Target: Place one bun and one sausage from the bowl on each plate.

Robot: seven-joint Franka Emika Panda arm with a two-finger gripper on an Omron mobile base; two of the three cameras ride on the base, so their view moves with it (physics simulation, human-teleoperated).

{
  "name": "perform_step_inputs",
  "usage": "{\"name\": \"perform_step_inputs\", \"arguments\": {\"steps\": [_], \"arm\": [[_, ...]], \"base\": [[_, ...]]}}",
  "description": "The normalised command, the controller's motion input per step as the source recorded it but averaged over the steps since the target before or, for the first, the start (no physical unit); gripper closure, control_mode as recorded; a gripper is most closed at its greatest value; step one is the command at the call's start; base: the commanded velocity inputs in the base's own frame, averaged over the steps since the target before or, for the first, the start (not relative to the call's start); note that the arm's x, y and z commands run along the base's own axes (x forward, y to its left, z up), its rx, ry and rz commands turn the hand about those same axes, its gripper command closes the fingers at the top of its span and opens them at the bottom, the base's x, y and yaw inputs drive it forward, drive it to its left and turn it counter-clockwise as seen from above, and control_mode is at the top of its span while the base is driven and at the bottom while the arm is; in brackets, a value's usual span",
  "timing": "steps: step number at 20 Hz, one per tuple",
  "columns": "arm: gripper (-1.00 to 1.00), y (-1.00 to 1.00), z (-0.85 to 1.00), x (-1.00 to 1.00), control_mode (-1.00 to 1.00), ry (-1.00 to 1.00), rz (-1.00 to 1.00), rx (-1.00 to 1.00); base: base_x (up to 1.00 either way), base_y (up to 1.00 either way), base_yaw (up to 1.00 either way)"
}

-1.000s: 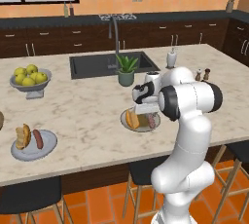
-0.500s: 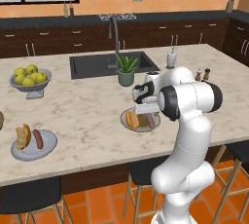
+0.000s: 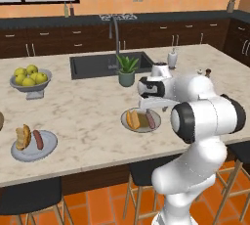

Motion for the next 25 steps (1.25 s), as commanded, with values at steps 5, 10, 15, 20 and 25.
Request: {"name": "perform_step_inputs", "arguments": {"steps": [5,10,15,20,25], "arm": [[-1.00,0.04,0.62,-1.00,-1.00,-0.05,0.00,0.00],[-1.00,0.00,0.87,-0.87,-1.00,0.00,0.00,0.00],[-1.00,0.01,0.96,-0.49,-1.00,-0.01,0.00,0.00],[-1.00,0.00,0.58,-0.76,-1.00,-0.02,0.00,0.00],[-1.00,0.00,0.20,-0.89,-1.00,0.00,0.00,0.00]], "base": [[0.00,0.00,0.00],[0.00,0.00,0.00],[0.00,0.00,0.00],[0.00,0.00,0.00],[0.00,0.00,0.00]]}}
